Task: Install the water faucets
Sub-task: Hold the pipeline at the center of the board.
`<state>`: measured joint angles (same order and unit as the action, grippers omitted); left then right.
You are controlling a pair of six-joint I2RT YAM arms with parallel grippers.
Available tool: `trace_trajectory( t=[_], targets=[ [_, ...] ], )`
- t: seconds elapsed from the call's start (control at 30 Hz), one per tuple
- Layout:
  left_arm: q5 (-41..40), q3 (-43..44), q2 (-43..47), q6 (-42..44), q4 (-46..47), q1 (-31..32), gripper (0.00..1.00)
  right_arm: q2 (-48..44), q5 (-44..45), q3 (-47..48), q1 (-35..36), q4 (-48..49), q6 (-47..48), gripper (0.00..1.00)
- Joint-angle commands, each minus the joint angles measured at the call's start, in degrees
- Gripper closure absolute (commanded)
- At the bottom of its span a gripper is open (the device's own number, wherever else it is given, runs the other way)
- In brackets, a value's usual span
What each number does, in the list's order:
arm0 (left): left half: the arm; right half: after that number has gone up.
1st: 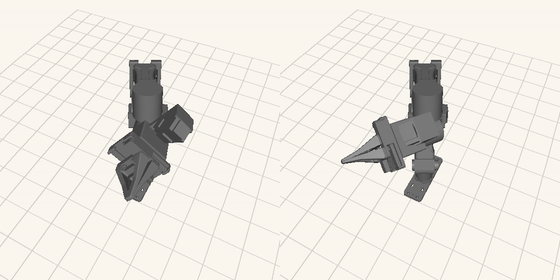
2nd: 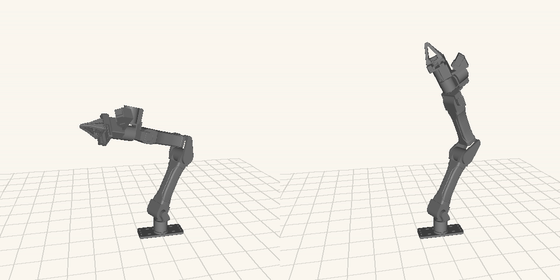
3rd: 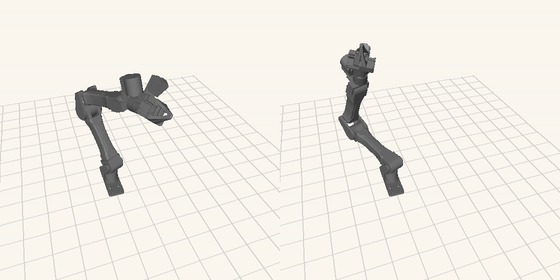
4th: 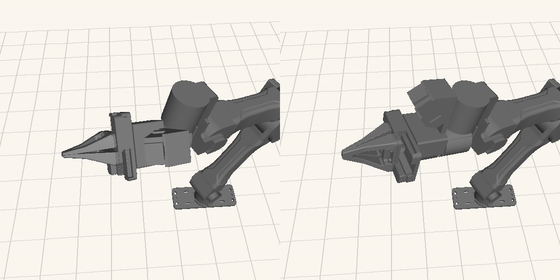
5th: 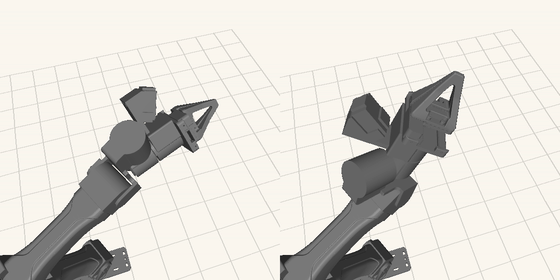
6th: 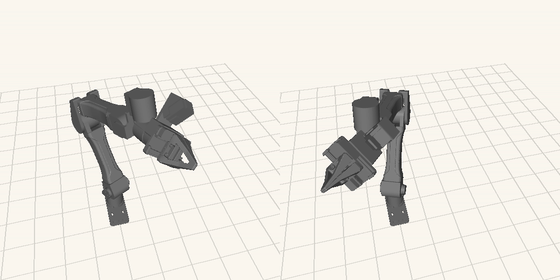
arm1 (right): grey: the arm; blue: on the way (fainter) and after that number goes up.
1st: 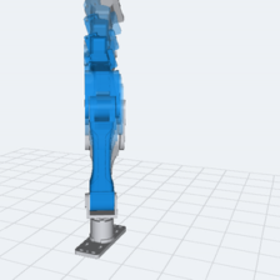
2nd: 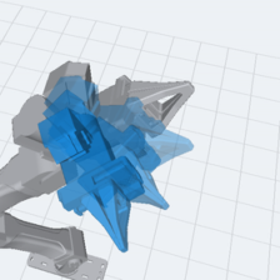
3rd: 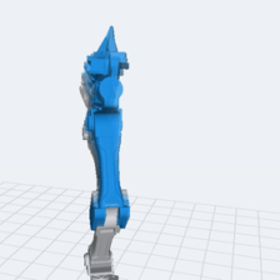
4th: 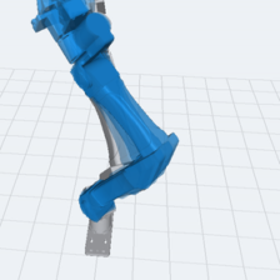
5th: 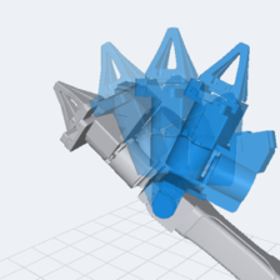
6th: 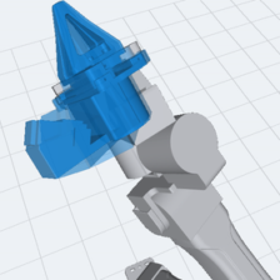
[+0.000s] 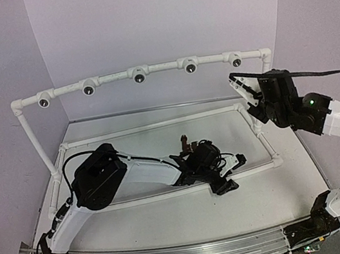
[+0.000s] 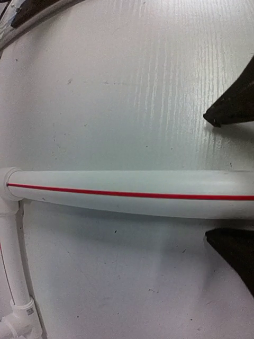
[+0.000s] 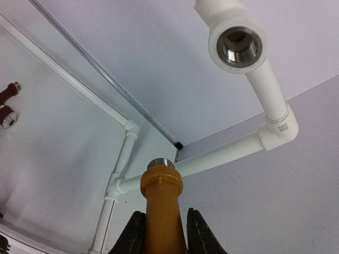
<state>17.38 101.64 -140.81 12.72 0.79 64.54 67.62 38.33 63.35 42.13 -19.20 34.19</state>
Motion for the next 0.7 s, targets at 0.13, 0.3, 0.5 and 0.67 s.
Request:
trace_trajectory(
  t=[0.13, 0.3, 0.5, 0.67],
  targets=[
    [-6.82, 3.41, -1.90, 6.80, -12.14, 1.66, 0.96, -5.30, 6.84, -16.24, -0.07, 39.61, 27.94, 1.00],
    [-11.30, -3.61, 0.69, 6.40, -13.08, 0.93, 1.00, -4.44, 4.68, -22.67, 1.16, 64.74, 47.86, 1.00],
    [-11.21, -4.70, 1.44, 2.89, -13.88, -0.82, 1.00, -1.19, 2.63, -21.65, 4.68, 74.49, 58.19, 1.00],
    [-13.20, -3.59, 0.01, 2.05, -14.71, -0.54, 1.00, -0.11, 0.53, -20.17, 5.74, 72.08, 56.66, 1.00]
  ],
)
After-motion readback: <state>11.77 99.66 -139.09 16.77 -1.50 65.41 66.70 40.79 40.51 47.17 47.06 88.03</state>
